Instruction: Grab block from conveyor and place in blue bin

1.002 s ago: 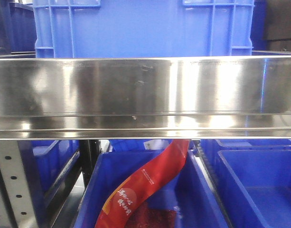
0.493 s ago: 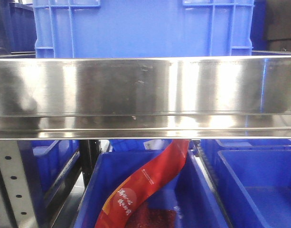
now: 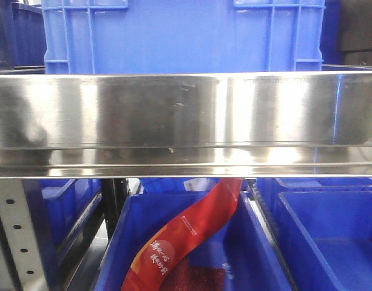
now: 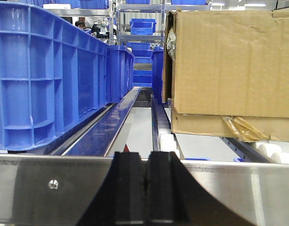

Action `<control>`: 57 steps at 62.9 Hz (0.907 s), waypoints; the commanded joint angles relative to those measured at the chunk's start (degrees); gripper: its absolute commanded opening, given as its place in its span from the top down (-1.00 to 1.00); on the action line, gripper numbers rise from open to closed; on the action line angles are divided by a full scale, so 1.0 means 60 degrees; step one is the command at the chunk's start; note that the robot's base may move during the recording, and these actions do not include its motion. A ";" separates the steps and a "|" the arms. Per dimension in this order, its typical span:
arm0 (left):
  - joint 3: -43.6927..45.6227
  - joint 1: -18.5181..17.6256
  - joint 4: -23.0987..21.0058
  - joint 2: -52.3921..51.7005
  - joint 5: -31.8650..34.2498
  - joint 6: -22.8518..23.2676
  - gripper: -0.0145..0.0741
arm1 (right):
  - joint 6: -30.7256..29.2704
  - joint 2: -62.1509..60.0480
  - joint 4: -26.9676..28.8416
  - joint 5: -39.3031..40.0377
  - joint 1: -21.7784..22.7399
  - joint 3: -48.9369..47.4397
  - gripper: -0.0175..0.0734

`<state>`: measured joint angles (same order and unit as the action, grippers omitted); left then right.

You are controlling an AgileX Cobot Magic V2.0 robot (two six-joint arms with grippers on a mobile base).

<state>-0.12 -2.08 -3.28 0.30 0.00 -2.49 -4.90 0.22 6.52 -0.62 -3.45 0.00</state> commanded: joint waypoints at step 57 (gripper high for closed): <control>0.0020 0.0036 0.0010 -0.0051 0.0250 0.0206 0.92 | 0.0007 -0.0037 0.0039 0.0243 0.0051 0.0000 0.98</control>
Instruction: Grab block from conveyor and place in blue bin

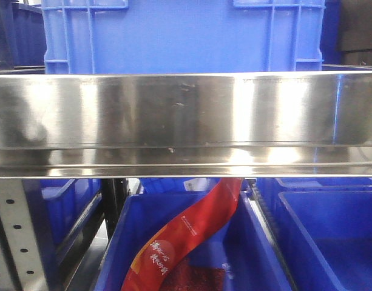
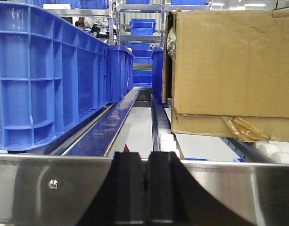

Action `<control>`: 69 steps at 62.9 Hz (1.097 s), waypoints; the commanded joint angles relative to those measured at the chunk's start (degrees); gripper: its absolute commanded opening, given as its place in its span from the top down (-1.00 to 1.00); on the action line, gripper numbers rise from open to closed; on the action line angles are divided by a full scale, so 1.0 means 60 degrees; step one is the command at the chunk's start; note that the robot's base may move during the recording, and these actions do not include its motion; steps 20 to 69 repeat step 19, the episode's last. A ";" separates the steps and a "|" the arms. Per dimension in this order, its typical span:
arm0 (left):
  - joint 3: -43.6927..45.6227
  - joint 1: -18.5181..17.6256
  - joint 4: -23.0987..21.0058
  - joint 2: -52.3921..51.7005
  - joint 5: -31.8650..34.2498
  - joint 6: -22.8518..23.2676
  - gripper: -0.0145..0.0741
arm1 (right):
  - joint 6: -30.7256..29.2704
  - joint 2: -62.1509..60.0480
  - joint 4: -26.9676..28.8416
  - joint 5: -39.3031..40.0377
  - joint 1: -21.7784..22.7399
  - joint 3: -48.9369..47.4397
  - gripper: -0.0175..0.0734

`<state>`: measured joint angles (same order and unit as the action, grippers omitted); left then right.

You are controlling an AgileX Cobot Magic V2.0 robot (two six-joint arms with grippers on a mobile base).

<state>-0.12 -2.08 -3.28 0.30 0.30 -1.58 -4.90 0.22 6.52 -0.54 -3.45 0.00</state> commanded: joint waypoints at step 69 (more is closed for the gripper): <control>0.0020 0.0036 0.0010 -0.0051 0.0199 0.0054 0.92 | 0.0007 -0.0037 0.0039 0.0229 0.0051 0.0000 0.98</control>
